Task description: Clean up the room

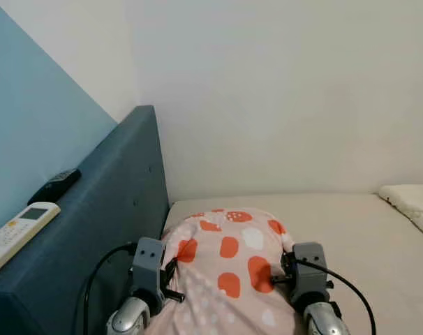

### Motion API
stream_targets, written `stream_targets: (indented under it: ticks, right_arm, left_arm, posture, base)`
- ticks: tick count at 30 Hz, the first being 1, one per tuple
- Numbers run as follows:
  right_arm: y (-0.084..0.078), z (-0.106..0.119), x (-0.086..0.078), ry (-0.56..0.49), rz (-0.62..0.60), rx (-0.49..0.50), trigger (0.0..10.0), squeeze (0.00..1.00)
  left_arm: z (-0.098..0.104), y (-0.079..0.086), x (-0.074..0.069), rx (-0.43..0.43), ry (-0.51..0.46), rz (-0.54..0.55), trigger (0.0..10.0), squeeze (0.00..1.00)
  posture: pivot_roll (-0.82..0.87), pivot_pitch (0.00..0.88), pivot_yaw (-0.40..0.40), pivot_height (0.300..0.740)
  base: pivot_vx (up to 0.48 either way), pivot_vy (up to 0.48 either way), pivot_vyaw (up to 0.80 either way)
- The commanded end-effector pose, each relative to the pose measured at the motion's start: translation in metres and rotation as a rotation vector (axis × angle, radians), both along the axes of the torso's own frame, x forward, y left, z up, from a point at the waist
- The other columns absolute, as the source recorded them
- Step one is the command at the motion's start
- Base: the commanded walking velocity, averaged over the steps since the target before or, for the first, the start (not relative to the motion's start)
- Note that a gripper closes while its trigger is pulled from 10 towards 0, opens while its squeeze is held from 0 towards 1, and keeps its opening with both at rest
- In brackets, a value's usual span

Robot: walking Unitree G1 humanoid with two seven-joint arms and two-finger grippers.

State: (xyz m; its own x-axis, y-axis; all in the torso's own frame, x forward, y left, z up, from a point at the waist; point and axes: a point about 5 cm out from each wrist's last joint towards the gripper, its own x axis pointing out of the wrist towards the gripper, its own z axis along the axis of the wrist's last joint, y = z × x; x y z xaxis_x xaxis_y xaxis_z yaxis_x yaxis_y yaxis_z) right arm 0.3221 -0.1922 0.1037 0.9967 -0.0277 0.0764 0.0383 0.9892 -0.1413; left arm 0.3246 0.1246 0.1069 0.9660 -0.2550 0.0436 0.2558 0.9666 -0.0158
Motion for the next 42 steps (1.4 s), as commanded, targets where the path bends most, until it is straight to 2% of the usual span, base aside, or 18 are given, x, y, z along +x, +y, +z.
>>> stream_targets:
  ticks: [1, 19, 23, 30, 33, 42]
  right_arm:
    - [-0.0046, 0.0078, -0.0012, -0.055, -0.025, 0.009, 10.0, 0.0]
    - [-0.0045, 0.008, -0.0014, -0.058, -0.026, 0.012, 10.0, 0.0]
    - [-0.004, 0.0055, -0.0007, -0.03, -0.02, 0.022, 10.0, 0.0]
    - [-0.004, 0.0042, 0.0002, -0.014, -0.017, 0.044, 10.0, 0.0]
    - [-0.0056, 0.0057, 0.0004, -0.023, -0.021, 0.073, 10.0, 0.0]
    - [-0.0072, 0.0062, 0.0, -0.025, -0.023, 0.071, 10.0, 0.0]
  left_arm:
    - [0.0065, 0.0097, 0.0032, -0.005, -0.034, 0.05, 10.0, 0.0]
    - [0.0078, 0.009, 0.0049, 0.003, -0.043, 0.039, 10.0, 0.0]
    - [0.0078, 0.0091, 0.0052, 0.001, -0.042, 0.041, 10.0, 0.0]
    - [0.0035, 0.0105, 0.0054, 0.004, -0.008, 0.061, 10.0, 0.0]
    - [0.0027, 0.0102, 0.0058, 0.011, -0.005, 0.062, 10.0, 0.0]
    - [0.0019, 0.009, 0.0054, 0.012, -0.005, 0.059, 10.0, 0.0]
  posture:
    - [-0.02, 0.101, 0.015, 0.74]
    - [-0.02, 0.102, 0.017, 0.74]
    - [-0.02, 0.102, 0.018, 0.74]
    - [-0.02, 0.103, 0.02, 0.74]
    - [-0.02, 0.108, 0.02, 0.725]
    - [-0.02, 0.105, 0.019, 0.695]
  base:
    - [0.0, 0.0, 0.0]
    - [0.0, 0.0, 0.0]
    - [0.0, 0.0, 0.0]
    - [0.0, 0.0, 0.0]
    - [0.0, 0.0, 0.0]
    - [0.0, 0.0, 0.0]
